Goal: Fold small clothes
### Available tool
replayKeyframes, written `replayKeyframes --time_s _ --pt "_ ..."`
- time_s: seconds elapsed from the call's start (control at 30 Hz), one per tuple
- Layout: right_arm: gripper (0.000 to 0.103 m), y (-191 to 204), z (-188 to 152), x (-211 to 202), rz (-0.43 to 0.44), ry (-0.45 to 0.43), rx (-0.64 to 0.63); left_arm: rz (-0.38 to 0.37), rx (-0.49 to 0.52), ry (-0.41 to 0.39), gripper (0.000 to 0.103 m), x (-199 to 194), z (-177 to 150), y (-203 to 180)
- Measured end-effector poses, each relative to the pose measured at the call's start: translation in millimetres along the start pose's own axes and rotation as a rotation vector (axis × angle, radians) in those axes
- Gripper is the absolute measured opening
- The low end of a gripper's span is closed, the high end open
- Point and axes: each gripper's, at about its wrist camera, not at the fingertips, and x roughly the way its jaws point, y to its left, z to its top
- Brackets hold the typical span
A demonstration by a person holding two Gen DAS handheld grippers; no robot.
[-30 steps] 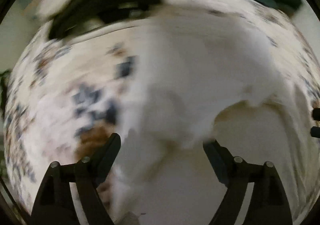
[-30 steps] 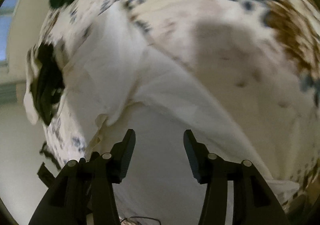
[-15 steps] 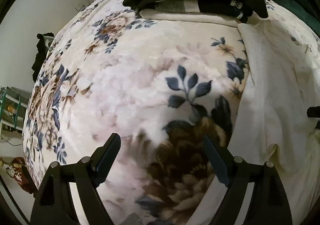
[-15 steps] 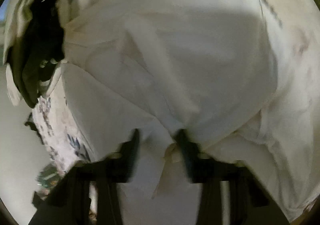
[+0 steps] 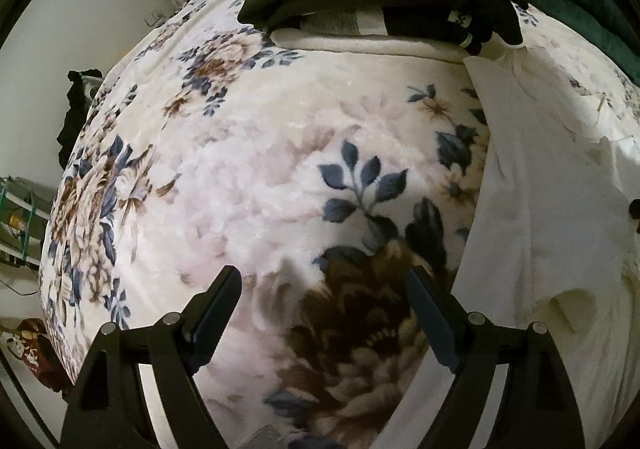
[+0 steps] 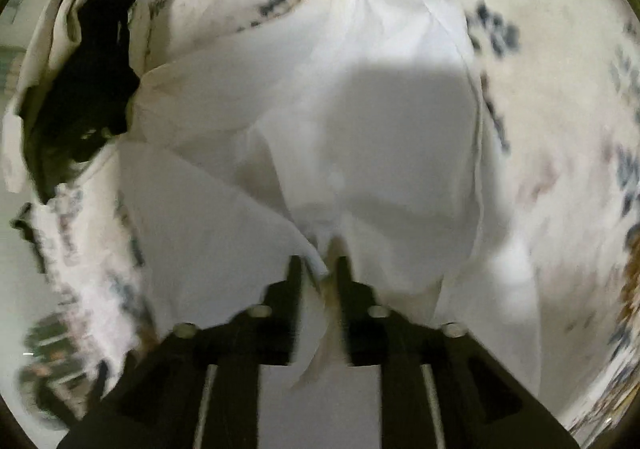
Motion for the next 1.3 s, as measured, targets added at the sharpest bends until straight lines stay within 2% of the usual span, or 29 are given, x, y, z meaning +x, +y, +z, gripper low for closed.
replayKeyframes --time_s 0.03,0.07,0.1,0.17,0.37,0.47,0.57,0.63,0.73,0.83,0.93,1.0,1.07,1.17,1.3 --pt "0.042 -7 -4 -8 0.017 -0.009 0.016 -0.009 0.001 0.0 0.084 -3 0 0" --pt "0.049 -18 -11 -20 0.018 -0.016 0.033 -0.021 0.002 -0.002 0.084 -7 -1 0" --pt "0.05 -31 -20 -32 0.021 -0.012 0.054 -0.036 0.007 -0.004 0.084 -14 -3 -2" --pt "0.051 -58 -38 -51 0.031 0.013 0.098 -0.06 0.021 -0.008 0.084 -24 -8 -7" --pt "0.052 -157 -96 -102 -0.019 0.106 0.196 -0.148 0.072 -0.012 0.084 -66 -33 -46" --pt "0.052 -205 -113 -120 -0.038 0.144 0.195 -0.193 0.103 0.004 0.091 -87 -54 -80" --pt "0.052 -244 -120 -128 -0.033 0.173 0.168 -0.25 0.123 0.086 0.093 -104 -89 -127" --pt "0.052 -275 -116 -133 -0.015 0.185 0.131 -0.314 0.107 0.186 0.093 -113 -122 -165" --pt "0.052 -315 -106 -135 -0.033 0.206 0.097 -0.394 0.053 0.359 0.093 -121 -171 -222" --pt "0.052 -348 -100 -136 -0.035 0.223 0.07 -0.428 -0.023 0.493 0.093 -126 -216 -279" --pt "0.052 -378 -95 -135 -0.037 0.23 0.064 -0.399 -0.102 0.569 0.093 -116 -239 -324" --pt "0.052 -397 -93 -128 -0.037 0.245 0.073 -0.327 -0.129 0.569 0.093 -108 -244 -346" --pt "0.052 -412 -94 -119 -0.04 0.269 0.075 -0.249 -0.11 0.561 0.093 -104 -251 -355" --pt "0.052 -428 -97 -109 -0.03 0.297 0.068 -0.169 -0.06 0.552 0.093 -107 -272 -337" --pt "0.052 -433 -99 -101 -0.014 0.321 0.055 -0.096 -0.069 0.596 0.093 -115 -309 -276"
